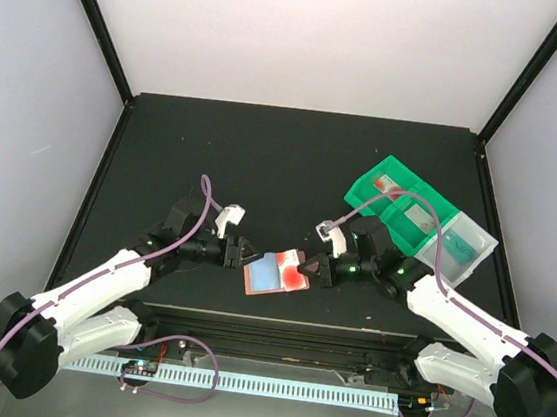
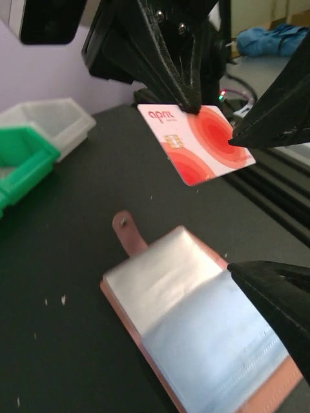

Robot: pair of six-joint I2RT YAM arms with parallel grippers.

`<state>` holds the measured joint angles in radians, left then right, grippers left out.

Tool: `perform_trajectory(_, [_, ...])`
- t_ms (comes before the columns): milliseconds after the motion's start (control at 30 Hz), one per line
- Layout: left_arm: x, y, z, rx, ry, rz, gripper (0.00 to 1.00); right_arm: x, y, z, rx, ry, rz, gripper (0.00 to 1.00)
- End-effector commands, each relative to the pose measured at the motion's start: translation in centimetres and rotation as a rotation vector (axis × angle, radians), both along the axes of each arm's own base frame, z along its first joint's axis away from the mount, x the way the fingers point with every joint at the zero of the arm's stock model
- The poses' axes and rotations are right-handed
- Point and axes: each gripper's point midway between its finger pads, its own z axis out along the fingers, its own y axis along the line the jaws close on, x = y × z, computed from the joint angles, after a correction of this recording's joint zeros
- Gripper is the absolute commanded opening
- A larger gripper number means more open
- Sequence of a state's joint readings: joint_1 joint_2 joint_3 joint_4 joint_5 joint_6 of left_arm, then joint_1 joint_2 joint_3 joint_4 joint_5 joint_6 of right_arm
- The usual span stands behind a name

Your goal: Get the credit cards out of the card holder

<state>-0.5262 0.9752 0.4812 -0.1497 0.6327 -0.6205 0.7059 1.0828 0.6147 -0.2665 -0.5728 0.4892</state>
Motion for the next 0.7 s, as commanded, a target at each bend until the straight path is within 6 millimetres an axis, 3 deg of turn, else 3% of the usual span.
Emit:
perform_trajectory(0, [-2.5, -1.4, 3.7, -0.101, -0.053, -0.179, 0.49, -3.5, 1.6, 3.9, 0.216, -0.003, 0.222, 0.01])
perform_trajectory(200, [-5.0, -2.3, 6.4, -0.229, -0.058, -0.341, 0.48, -6.0, 2.0, 5.8, 0.353, 0.030, 0.360, 0.01])
perform_trajectory(467, [-6.8, -2.4, 7.7, -0.322, -0.059, -0.433, 0.42, -6.1, 2.3, 6.2, 0.388, 0.053, 0.374, 0.01])
perform_trajectory(600, [-7.1, -2.5, 7.3, -0.340, -0.029, -0.454, 0.27, -6.0, 2.4, 6.4, 0.397, 0.058, 0.375, 0.01])
perform_trajectory(667, [-7.1, -2.5, 7.0, -0.338, -0.017, -0.453, 0.15, -6.0, 2.4, 6.3, 0.399, 0.060, 0.370, 0.01])
